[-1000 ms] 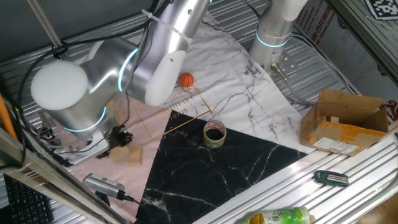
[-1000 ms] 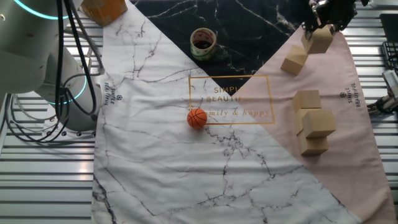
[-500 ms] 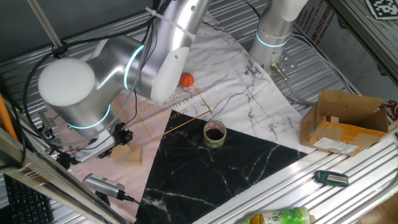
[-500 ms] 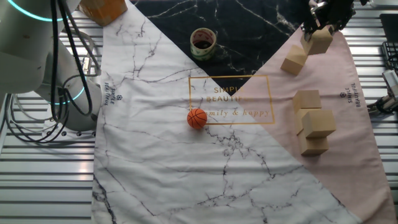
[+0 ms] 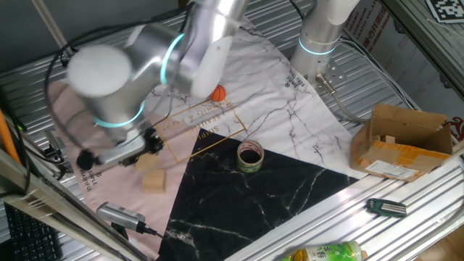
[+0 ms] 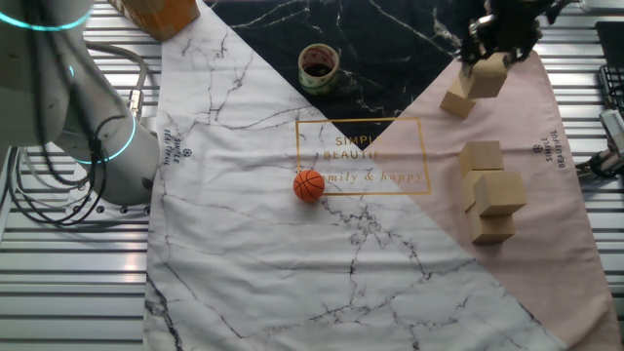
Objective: Stack the blocks into a pyramid shape
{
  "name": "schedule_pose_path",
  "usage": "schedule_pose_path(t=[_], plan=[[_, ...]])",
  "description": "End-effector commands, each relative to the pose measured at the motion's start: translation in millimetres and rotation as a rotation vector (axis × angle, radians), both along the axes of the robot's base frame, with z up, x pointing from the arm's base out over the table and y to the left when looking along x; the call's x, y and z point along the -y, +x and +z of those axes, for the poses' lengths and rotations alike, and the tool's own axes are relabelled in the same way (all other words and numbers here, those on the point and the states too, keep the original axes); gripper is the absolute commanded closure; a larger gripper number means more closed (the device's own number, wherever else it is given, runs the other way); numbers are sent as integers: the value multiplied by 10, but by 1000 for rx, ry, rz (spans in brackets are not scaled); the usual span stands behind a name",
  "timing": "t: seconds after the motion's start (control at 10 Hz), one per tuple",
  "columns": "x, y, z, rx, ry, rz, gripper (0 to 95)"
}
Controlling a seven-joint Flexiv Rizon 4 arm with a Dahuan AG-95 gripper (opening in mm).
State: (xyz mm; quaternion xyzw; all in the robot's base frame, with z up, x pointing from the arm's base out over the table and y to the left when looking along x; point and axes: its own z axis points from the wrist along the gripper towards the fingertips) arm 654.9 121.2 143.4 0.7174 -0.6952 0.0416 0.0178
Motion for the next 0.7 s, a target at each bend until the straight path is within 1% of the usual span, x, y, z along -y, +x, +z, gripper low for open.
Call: schedule_pose_path(t=[0.1, 0.3, 0.5, 0.7], plan=[[73, 79, -52, -8, 9, -11, 950], [241, 132, -129, -14, 37, -24, 950], [426, 145, -164, -15, 55, -28, 950], [508, 130, -153, -13, 59, -32, 950]])
